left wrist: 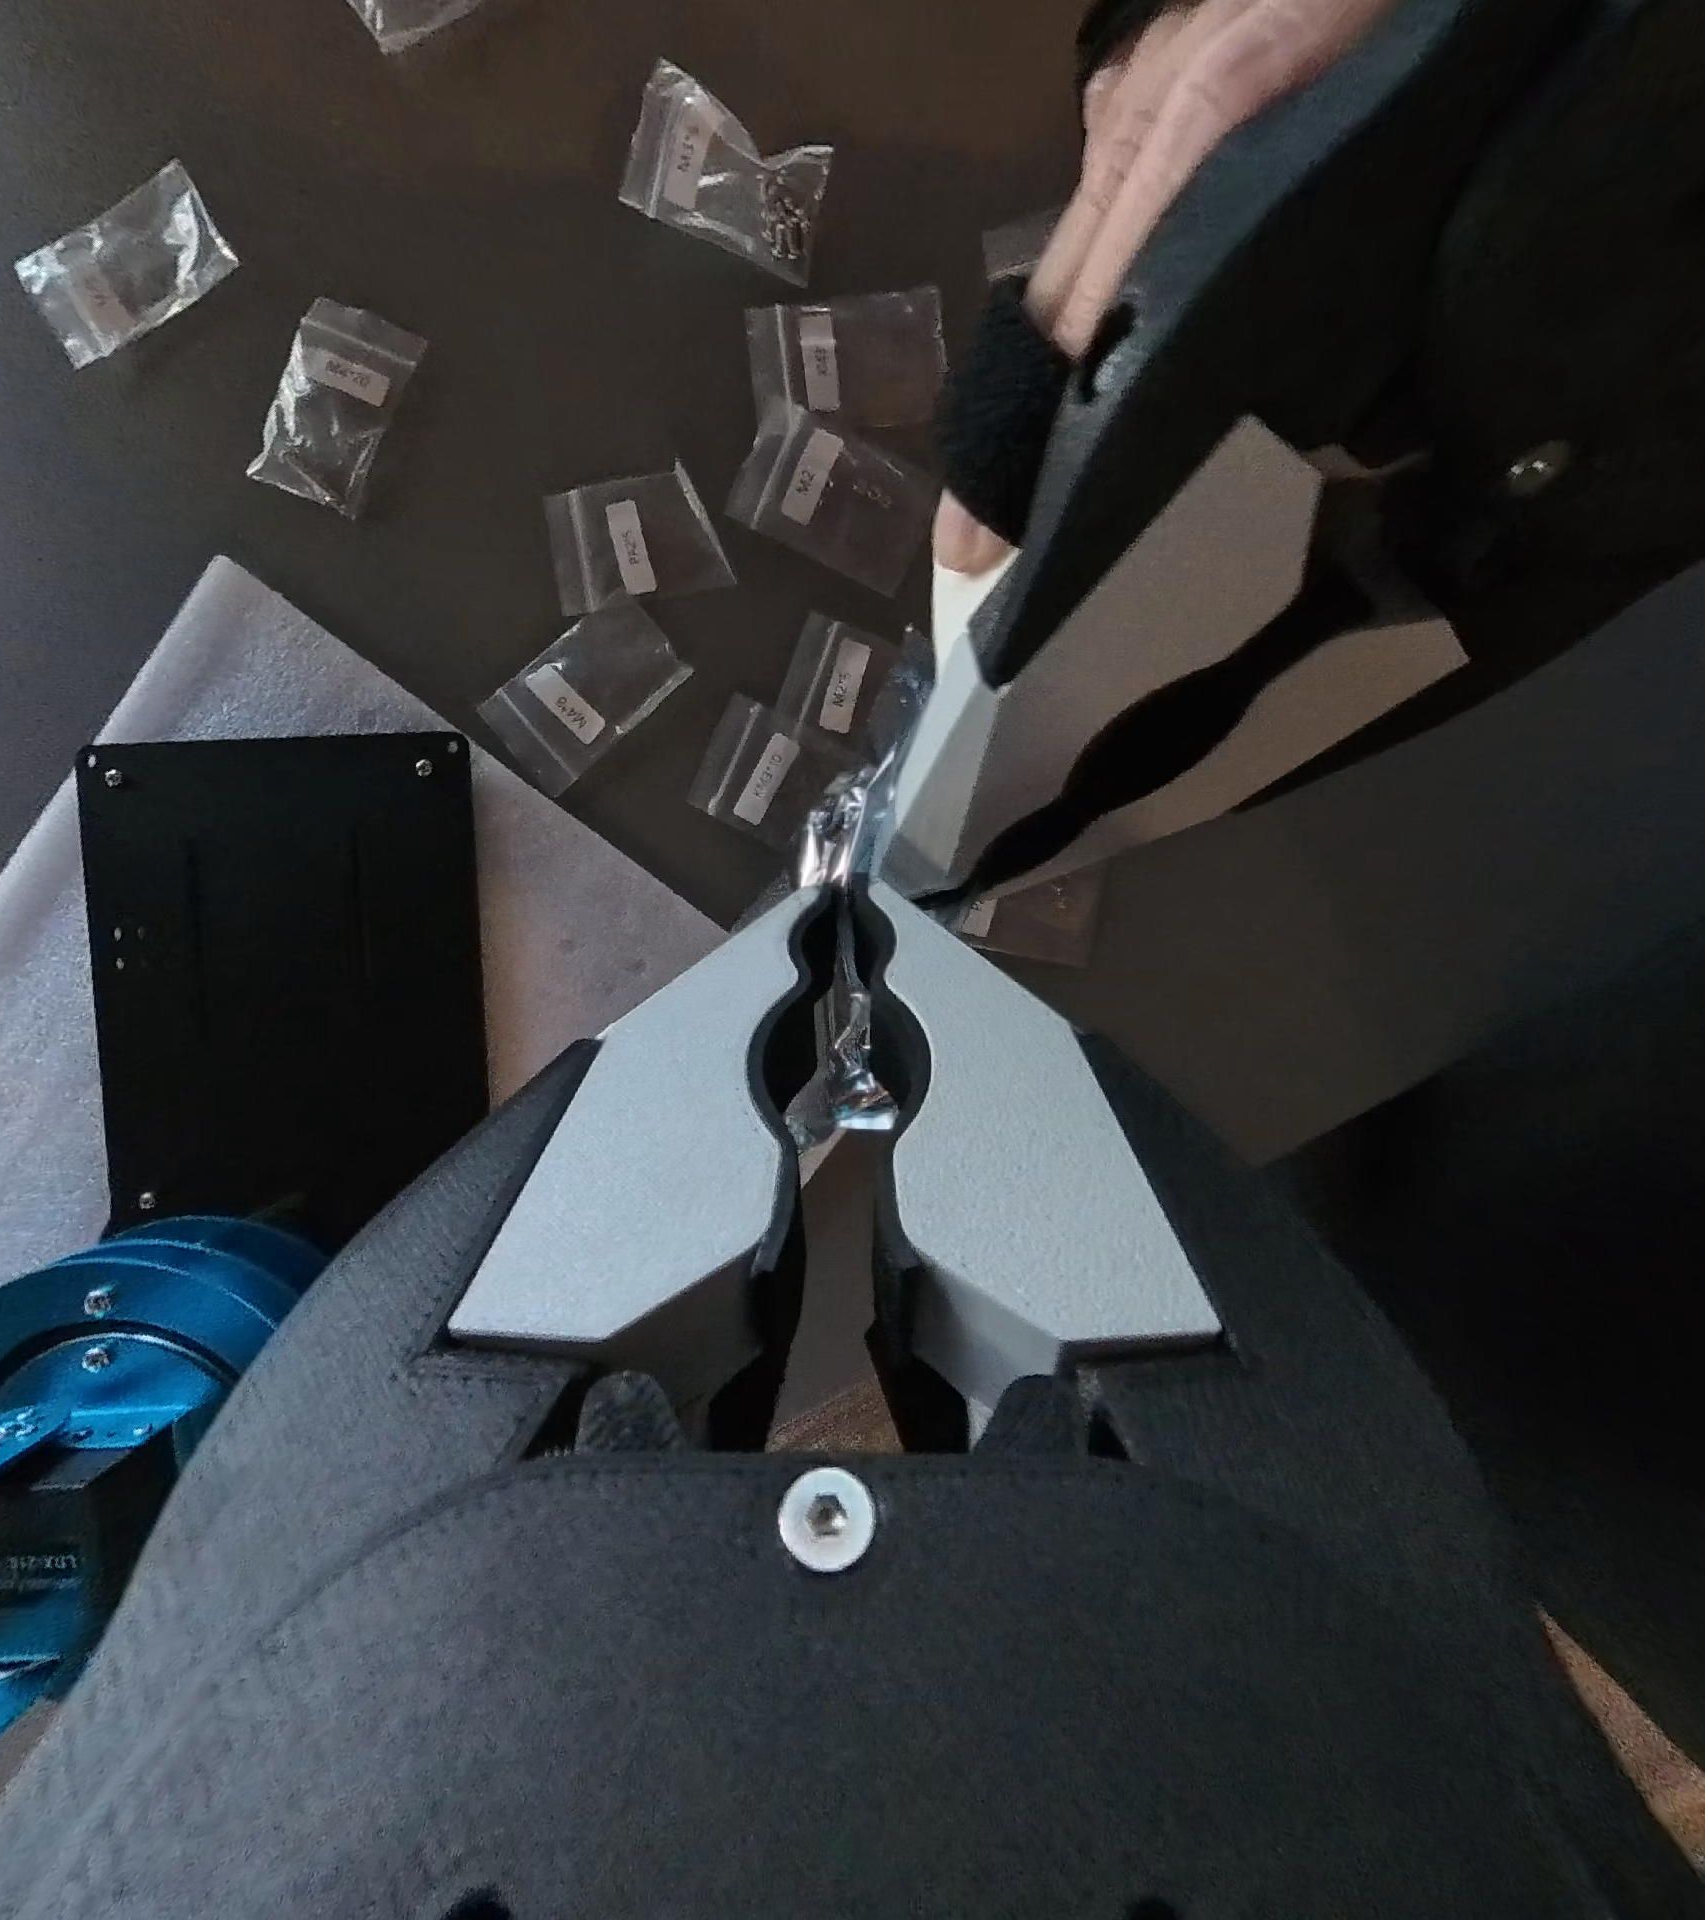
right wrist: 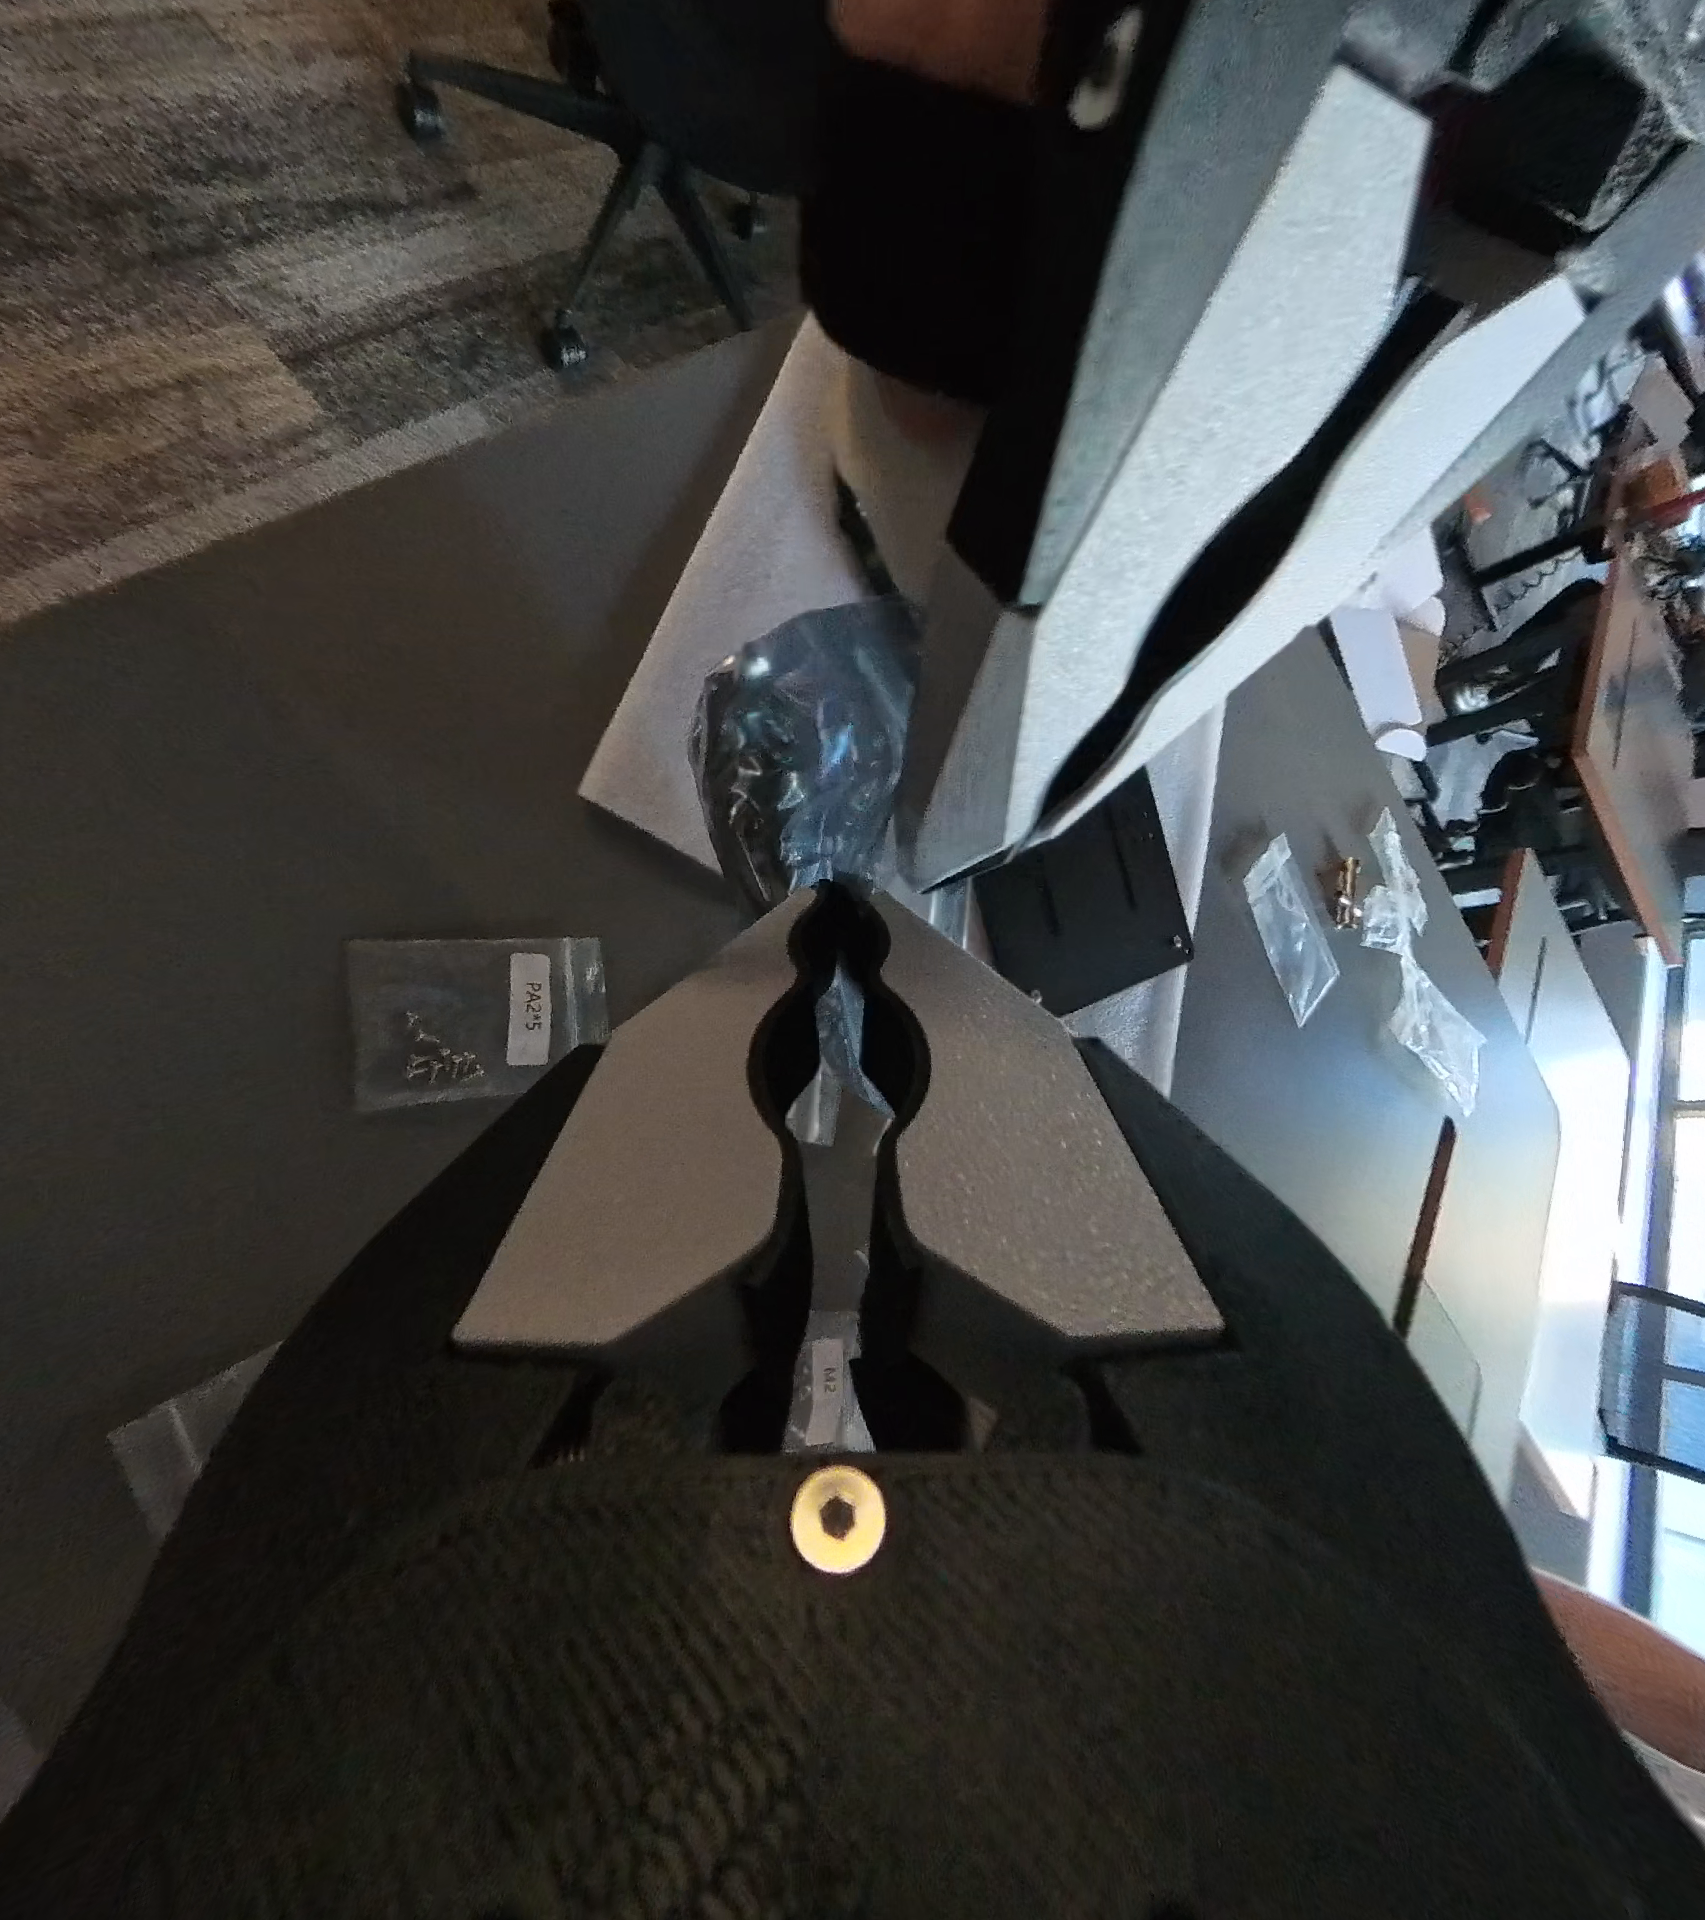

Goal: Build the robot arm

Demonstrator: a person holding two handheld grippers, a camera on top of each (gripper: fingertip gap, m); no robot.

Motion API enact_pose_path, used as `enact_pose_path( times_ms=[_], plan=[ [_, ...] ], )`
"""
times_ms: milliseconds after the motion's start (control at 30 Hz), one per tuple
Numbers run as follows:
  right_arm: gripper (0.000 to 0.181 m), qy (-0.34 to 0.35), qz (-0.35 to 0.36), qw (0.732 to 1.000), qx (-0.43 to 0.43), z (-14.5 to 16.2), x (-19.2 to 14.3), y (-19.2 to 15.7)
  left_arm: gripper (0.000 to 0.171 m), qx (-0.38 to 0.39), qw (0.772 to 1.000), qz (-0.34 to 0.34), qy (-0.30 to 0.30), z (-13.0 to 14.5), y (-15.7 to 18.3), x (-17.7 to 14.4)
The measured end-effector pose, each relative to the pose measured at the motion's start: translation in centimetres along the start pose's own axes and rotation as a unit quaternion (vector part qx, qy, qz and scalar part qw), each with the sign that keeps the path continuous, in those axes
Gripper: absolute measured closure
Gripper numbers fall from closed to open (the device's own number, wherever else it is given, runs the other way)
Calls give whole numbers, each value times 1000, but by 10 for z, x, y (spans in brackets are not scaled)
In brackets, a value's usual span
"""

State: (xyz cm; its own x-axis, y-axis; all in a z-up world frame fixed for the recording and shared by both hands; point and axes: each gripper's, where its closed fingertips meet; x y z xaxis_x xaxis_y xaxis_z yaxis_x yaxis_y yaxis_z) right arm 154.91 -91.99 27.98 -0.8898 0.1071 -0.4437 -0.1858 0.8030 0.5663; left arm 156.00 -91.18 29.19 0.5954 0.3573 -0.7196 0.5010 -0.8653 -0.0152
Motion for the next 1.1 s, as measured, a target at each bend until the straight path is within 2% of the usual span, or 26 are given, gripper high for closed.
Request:
enact_pose_path(
  times_ms=[133, 167, 233, 367, 500, 567, 700, 800, 900, 1100],
  plan=[
    [181, 10, -17, 1000, 16, 1, 1, -2, 166, -7, 1000, 10, -28, 5, 1, 3],
    [181, 12, -17, 1000, 18, 1, 1, -2, 171, -16, 999, 21, -36, 6, 4, 3],
    [181, 17, -25, 999, 21, -2, 2, -5, 171, -21, 998, 25, -57, 10, 3, 3],
    [181, 17, -35, 999, 16, -3, 1, -9, 171, 29, 998, -8, -63, 8, -7, 4],
    [181, 31, -77, 995, 53, -7, -4, -19, 171, 73, 995, -59, -45, -1, -23, 1],
    [181, 51, -78, 993, 75, -10, -7, -18, 171, 59, 996, -58, -27, -5, -24, 1],
    [176, 88, -51, 985, 136, -13, -11, -4, 171, 34, 999, -41, 3, -11, -21, 2],
    [166, 96, -5, 981, 167, -14, -14, 12, 171, 16, 999, -33, 30, -20, -21, 1],
    [179, 96, 3, 982, 162, -19, -17, 15, 171, 15, 998, -30, 48, -27, -19, 0],
    [179, 69, -24, 981, 179, -15, -18, 3, 171, 57, 994, -60, 74, -35, -20, 2]
  ],
)
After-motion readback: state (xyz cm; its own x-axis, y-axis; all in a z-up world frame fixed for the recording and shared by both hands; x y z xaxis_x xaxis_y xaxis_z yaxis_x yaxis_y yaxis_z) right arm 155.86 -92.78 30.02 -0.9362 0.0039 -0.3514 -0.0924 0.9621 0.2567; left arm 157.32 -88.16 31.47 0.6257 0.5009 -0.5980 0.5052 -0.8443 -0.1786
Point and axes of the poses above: each gripper's, where its closed fingertips meet, x out along the fingers, z out of its underside, y = z × x across the jaws, and after that the axes turned 14 degrees about y, right-handed
